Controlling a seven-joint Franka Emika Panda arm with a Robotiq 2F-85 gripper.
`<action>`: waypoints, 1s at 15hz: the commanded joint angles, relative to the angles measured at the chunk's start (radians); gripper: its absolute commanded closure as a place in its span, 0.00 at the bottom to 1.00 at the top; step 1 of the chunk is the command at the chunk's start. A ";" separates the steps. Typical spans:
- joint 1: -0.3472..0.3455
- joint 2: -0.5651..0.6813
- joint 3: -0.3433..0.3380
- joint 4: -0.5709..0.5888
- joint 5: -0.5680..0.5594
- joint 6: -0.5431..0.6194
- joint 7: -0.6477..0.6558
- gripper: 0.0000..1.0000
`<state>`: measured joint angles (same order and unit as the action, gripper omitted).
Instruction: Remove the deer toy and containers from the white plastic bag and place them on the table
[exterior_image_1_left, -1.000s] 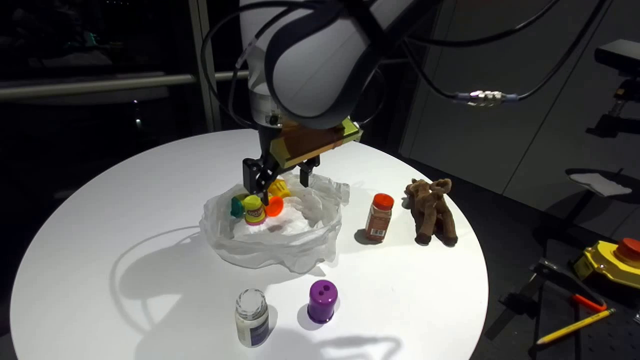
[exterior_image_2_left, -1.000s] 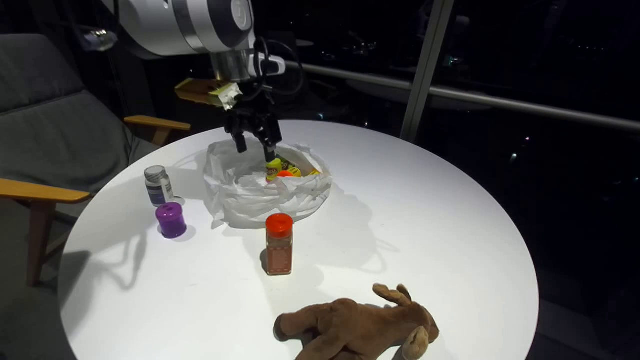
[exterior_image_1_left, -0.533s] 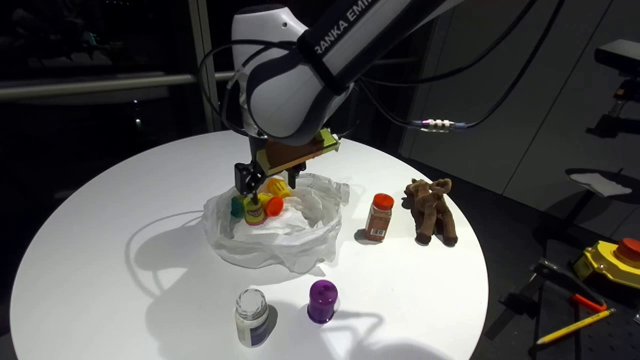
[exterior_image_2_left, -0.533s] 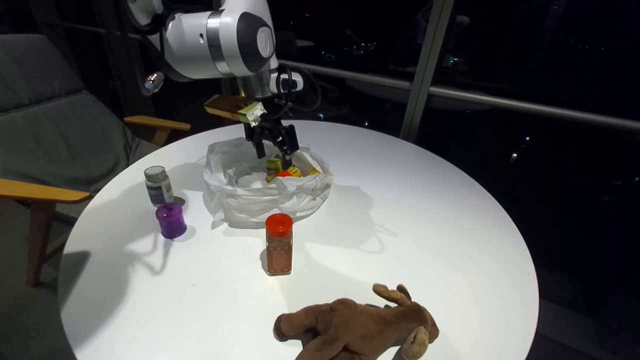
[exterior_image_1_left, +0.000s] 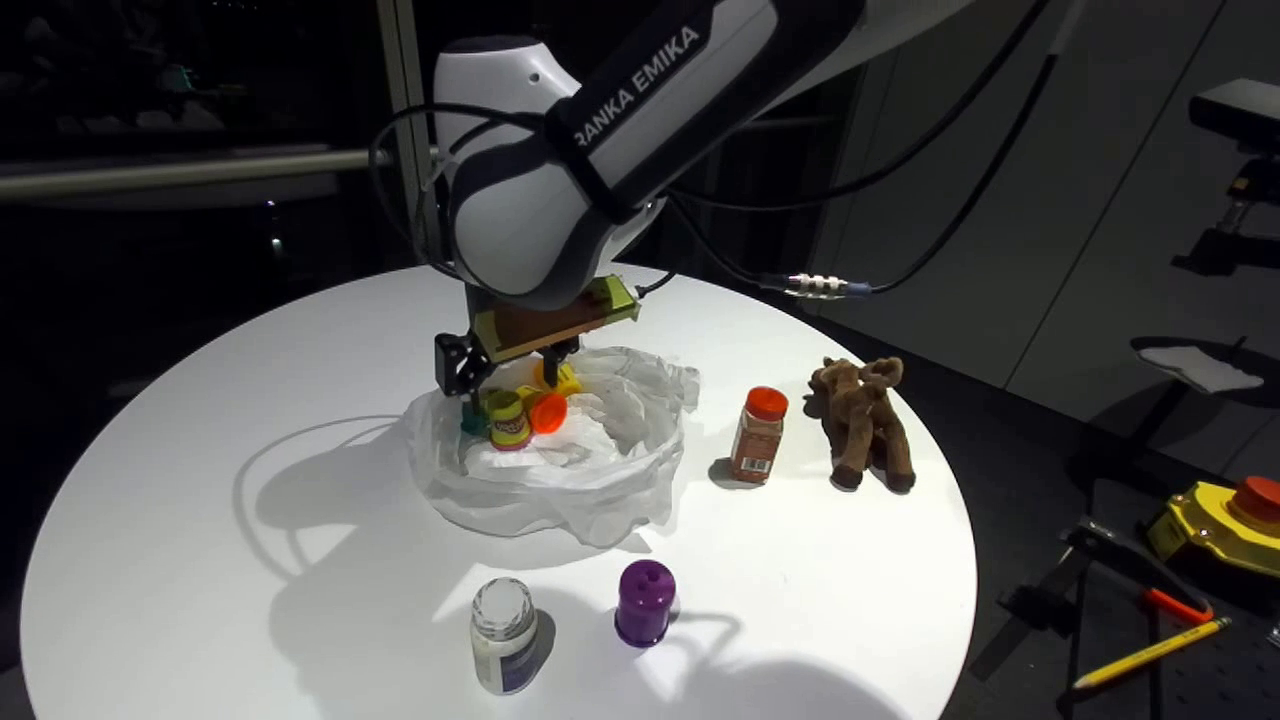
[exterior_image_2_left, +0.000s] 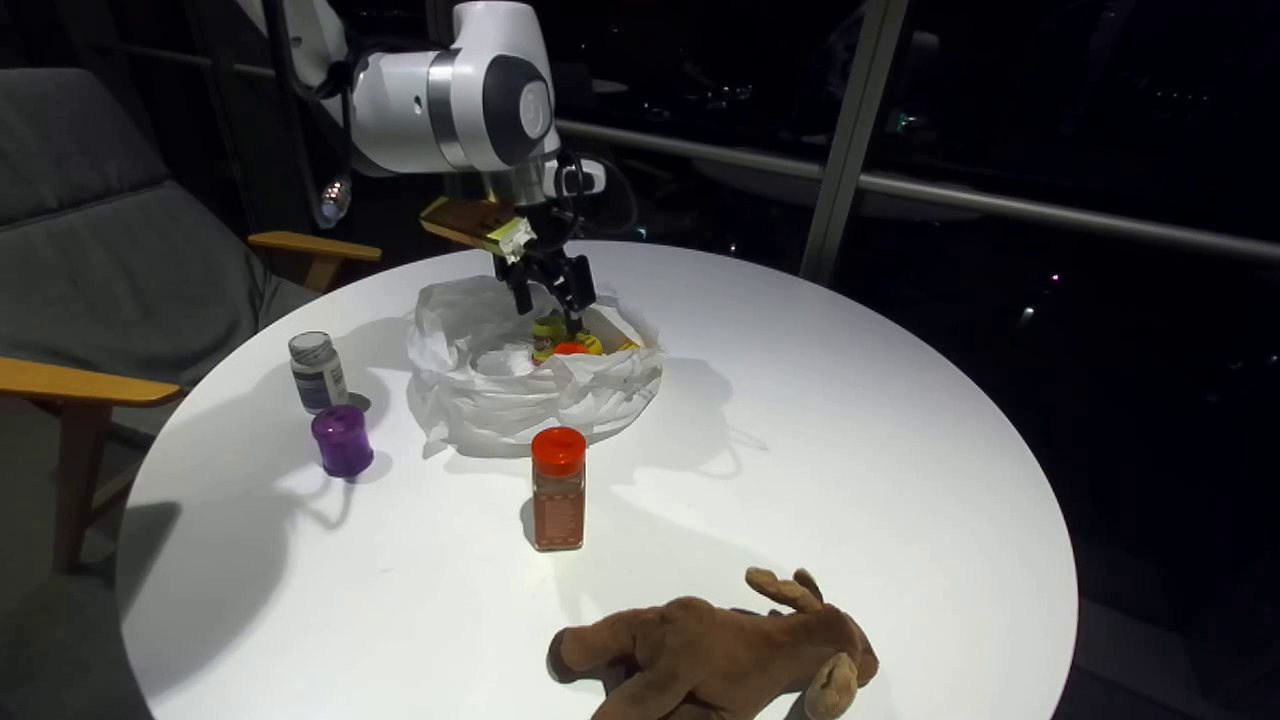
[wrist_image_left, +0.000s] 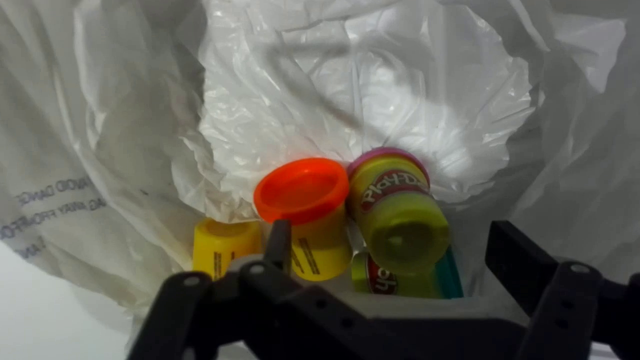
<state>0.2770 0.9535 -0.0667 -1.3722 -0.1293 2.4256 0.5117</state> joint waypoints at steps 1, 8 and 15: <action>0.004 0.084 0.003 0.128 0.024 -0.047 -0.035 0.00; 0.021 0.141 -0.012 0.227 0.010 -0.082 -0.034 0.45; 0.052 0.137 -0.050 0.223 -0.010 -0.110 0.009 0.82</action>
<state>0.2989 1.0803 -0.0807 -1.1884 -0.1305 2.3531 0.4939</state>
